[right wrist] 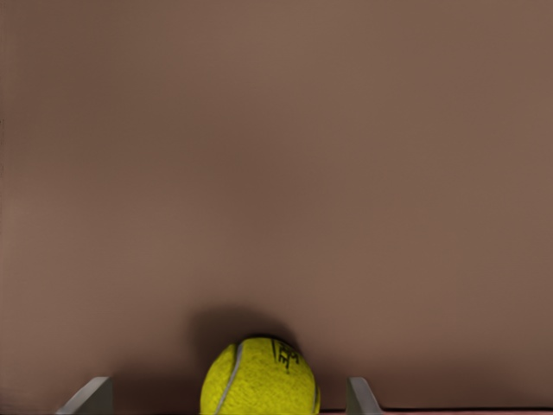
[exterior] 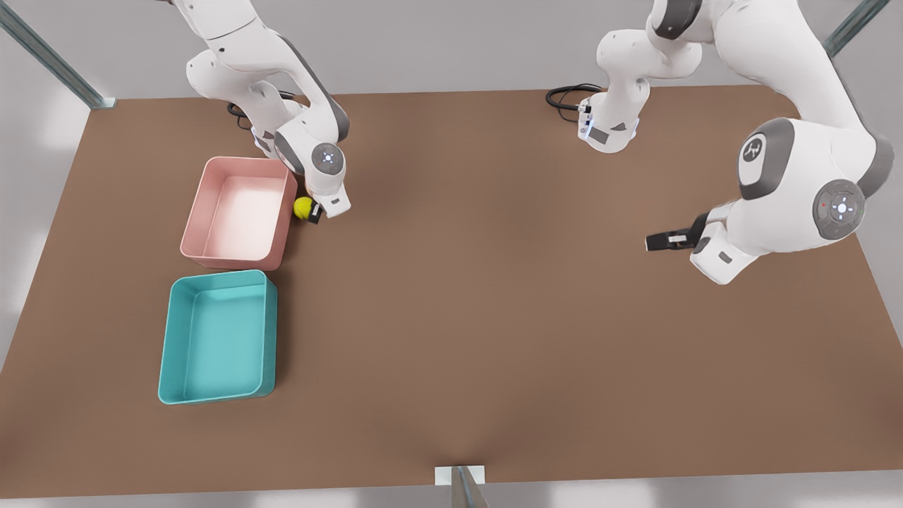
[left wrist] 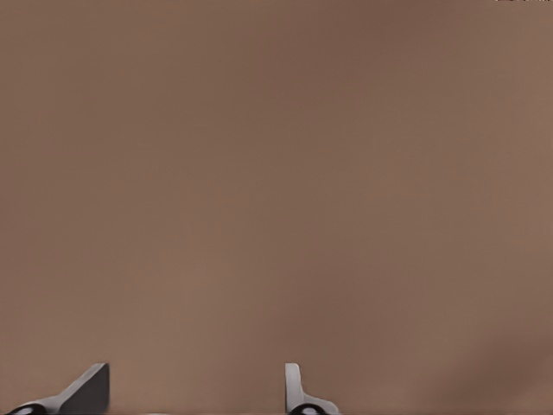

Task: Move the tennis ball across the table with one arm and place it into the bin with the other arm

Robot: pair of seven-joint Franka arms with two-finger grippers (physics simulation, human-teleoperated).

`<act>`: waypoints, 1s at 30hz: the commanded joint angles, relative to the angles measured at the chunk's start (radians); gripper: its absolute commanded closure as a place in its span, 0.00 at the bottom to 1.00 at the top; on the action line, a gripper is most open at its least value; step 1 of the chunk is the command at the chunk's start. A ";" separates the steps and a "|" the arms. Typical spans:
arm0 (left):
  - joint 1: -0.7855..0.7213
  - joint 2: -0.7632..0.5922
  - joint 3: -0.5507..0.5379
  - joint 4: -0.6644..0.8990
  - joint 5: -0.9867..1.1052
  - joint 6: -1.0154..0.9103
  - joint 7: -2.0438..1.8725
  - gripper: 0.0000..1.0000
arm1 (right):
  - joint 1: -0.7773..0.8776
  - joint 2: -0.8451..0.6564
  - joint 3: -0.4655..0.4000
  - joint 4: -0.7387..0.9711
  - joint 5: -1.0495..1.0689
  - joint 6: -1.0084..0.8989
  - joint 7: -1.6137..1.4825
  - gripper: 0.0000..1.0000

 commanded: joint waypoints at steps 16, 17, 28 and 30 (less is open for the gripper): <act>-0.002 0.021 -0.002 0.007 0.000 0.007 -0.073 0.00 | -0.061 -0.003 -0.025 -0.090 -0.158 0.112 -0.273 0.00; -0.002 0.021 -0.002 0.007 0.000 0.007 -0.073 0.00 | -0.064 0.000 -0.025 -0.090 -0.158 0.112 -0.271 0.00; 0.000 0.024 -0.002 0.007 0.002 0.007 -0.072 0.00 | -0.073 0.012 -0.031 -0.118 -0.158 0.142 -0.167 0.00; 0.000 0.024 -0.002 0.007 0.002 0.007 -0.070 0.00 | -0.073 0.012 -0.031 -0.117 -0.160 0.142 -0.165 0.00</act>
